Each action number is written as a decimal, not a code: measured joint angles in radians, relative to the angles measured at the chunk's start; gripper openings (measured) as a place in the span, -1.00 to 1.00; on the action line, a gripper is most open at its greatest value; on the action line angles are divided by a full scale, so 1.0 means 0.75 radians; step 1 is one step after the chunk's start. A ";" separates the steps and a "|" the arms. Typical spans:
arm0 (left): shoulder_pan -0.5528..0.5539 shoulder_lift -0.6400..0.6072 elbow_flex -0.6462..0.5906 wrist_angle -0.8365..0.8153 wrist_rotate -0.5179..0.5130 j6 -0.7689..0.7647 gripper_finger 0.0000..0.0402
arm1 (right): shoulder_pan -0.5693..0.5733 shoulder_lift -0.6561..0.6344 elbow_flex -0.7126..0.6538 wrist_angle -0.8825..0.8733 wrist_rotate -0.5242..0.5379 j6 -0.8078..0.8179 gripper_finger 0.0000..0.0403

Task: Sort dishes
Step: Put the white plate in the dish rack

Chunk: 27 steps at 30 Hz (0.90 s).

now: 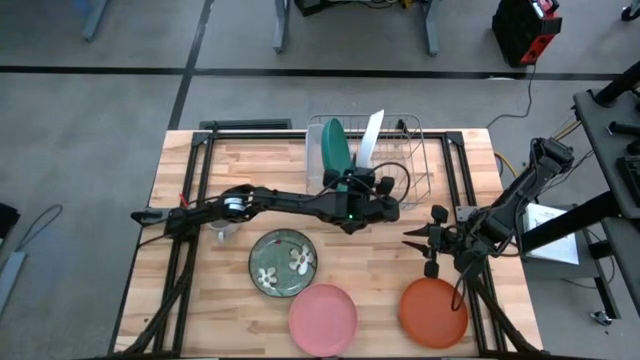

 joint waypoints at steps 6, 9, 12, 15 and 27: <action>0.010 0.000 -0.014 -0.113 0.065 -0.165 -0.75 | 0.000 0.001 -0.003 -0.002 0.001 0.004 -0.51; 0.016 0.000 -0.017 -0.175 0.085 -0.212 -0.75 | 0.000 0.001 -0.003 -0.002 0.001 0.005 -0.50; 0.019 0.000 -0.017 -0.201 0.077 -0.230 -0.75 | 0.000 0.001 -0.004 -0.002 0.001 0.005 -0.52; 0.022 0.000 -0.017 -0.212 0.083 -0.233 -0.75 | 0.000 0.001 -0.004 -0.002 0.001 0.004 -0.55; 0.048 -0.003 -0.045 -0.260 0.173 -0.301 -0.75 | 0.000 0.001 -0.004 -0.002 0.001 0.005 -0.58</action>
